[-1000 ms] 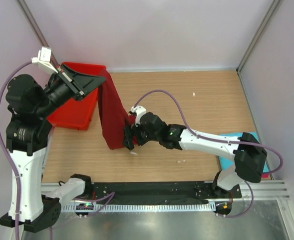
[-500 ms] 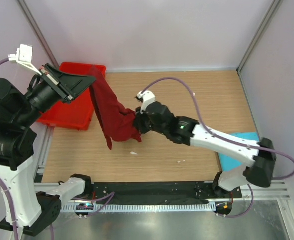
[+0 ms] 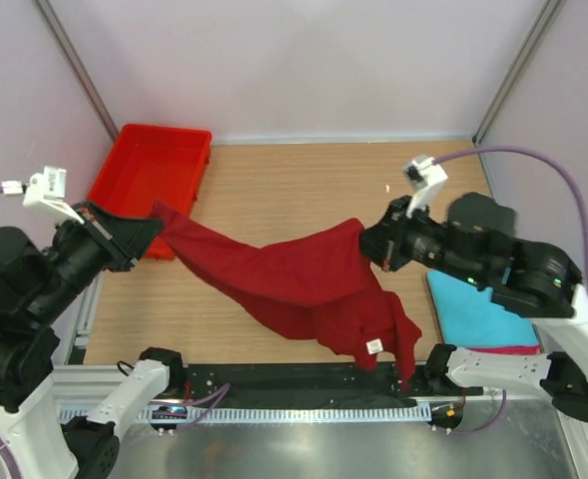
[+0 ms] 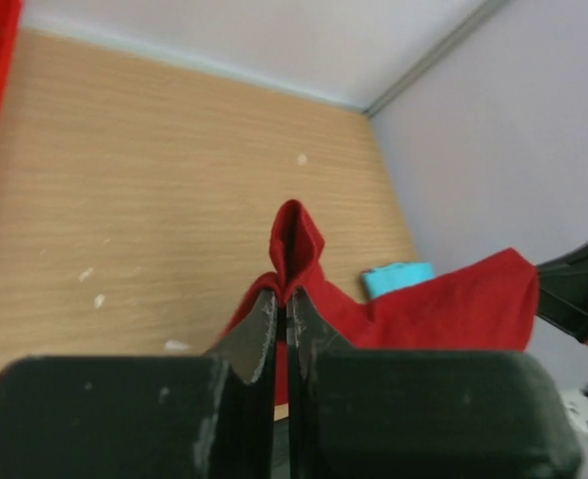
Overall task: Fold and stack the t-shirts
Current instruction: Move the tshirt to the center of the board
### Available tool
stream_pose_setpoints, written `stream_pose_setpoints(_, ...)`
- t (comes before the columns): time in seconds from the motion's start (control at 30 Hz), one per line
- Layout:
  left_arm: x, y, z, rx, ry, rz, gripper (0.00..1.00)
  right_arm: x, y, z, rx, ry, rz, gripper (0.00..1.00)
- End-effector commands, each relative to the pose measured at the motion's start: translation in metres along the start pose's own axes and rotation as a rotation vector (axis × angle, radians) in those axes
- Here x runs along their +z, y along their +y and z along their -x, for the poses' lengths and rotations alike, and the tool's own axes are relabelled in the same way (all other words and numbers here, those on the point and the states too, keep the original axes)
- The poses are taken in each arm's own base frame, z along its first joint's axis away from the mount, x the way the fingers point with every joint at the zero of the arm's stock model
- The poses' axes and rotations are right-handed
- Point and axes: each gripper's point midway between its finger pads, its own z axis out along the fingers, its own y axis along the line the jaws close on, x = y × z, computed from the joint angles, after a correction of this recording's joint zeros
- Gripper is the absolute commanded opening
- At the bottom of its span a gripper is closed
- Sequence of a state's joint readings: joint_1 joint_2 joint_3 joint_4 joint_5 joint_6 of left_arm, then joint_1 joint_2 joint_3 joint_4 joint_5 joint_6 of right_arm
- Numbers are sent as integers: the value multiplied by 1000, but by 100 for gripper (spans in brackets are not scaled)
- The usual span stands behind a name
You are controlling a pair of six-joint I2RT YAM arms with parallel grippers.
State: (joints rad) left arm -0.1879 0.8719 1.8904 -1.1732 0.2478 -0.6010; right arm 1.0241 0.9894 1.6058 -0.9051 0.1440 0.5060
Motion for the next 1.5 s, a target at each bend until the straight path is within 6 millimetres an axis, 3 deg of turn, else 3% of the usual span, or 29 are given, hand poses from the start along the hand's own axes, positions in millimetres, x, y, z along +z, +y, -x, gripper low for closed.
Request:
stream_pose_setpoints(0.0,29,75,-25,-23,54,318,0,66,-59,-49,-21,254,-218,1)
stream_pose_setpoints(0.03,33,89,-29,-30,63,384,0,80,-77,-52,9,280,-246,1)
stream_pose_setpoints(0.07,43,105,-41,-29,101,433,0,95,-115,-48,117,283,-269,1)
stream_pose_setpoints(0.1,53,120,-46,-35,119,499,0,117,-146,-61,181,344,-323,1)
stream_pose_setpoints(0.17,73,148,-66,-45,189,593,0,133,-200,-66,258,373,-434,26)
stream_pose_setpoints(0.2,91,160,-79,-48,252,625,0,152,-229,-90,289,471,-493,38)
stream_pose_setpoints(0.23,103,172,-93,-49,298,651,0,151,-239,-102,295,542,-531,58)
stream_pose_setpoints(0.27,110,179,-100,-53,334,673,0,157,-245,-99,259,567,-544,65)
stream_pose_setpoints(0.3,117,183,-107,-53,380,679,9,158,-258,-108,247,606,-598,69)
stream_pose_setpoints(0.33,126,187,-114,-40,418,676,21,153,-257,-108,240,618,-606,78)
stream_pose_setpoints(0.37,127,189,-114,-33,411,680,34,148,-256,-114,241,631,-612,79)
stream_pose_setpoints(0.4,127,191,-110,-22,383,686,57,142,-255,-117,238,628,-623,81)
stream_pose_setpoints(0.5,112,194,-104,17,337,705,78,115,-238,-139,275,618,-585,83)
stream_pose_setpoints(0.57,103,190,-112,0,351,690,82,95,-230,-172,312,650,-555,80)
stream_pose_setpoints(0.63,101,188,-135,-49,387,654,78,82,-231,-206,341,687,-568,71)
stream_pose_setpoints(0.7,110,163,-146,-138,359,507,63,76,-223,-214,359,662,-539,64)
stream_pose_setpoints(0.73,115,163,-174,-176,417,472,62,77,-220,-226,389,668,-515,63)
stream_pose_setpoints(0.77,120,139,-193,-215,475,352,62,77,-219,-229,401,662,-503,63)
stream_pose_setpoints(0.8,135,126,-199,-267,460,298,62,78,-218,-232,410,661,-496,65)
stream_pose_setpoints(0.83,137,110,-231,-252,542,248,63,80,-220,-237,422,654,-492,67)
stream_pose_setpoints(0.9,159,93,-251,-218,548,224,69,83,-218,-241,432,656,-473,73)
stream_pose_setpoints(0.93,159,74,-268,-177,590,178,69,86,-220,-244,431,653,-465,73)
stream_pose_setpoints(0.97,165,67,-277,-165,609,167,70,88,-219,-246,434,661,-451,74)
stream_pose_setpoints(1.0,177,69,-296,-146,652,192,69,90,-220,-252,441,676,-444,74)
stream_pose_setpoints(1.03,179,63,-304,-119,675,183,67,95,-221,-254,445,677,-432,72)
stream_pose_setpoints(1.17,194,73,-344,-54,790,242,58,104,-225,-256,438,686,-423,63)
stream_pose_setpoints(1.23,198,76,-363,-46,842,254,53,104,-230,-260,429,698,-444,47)
stream_pose_setpoints(1.3,199,79,-372,-42,865,270,49,104,-232,-262,431,703,-451,40)
stream_pose_setpoints(1.47,197,81,-404,-46,958,272,54,102,-236,-274,446,713,-461,44)
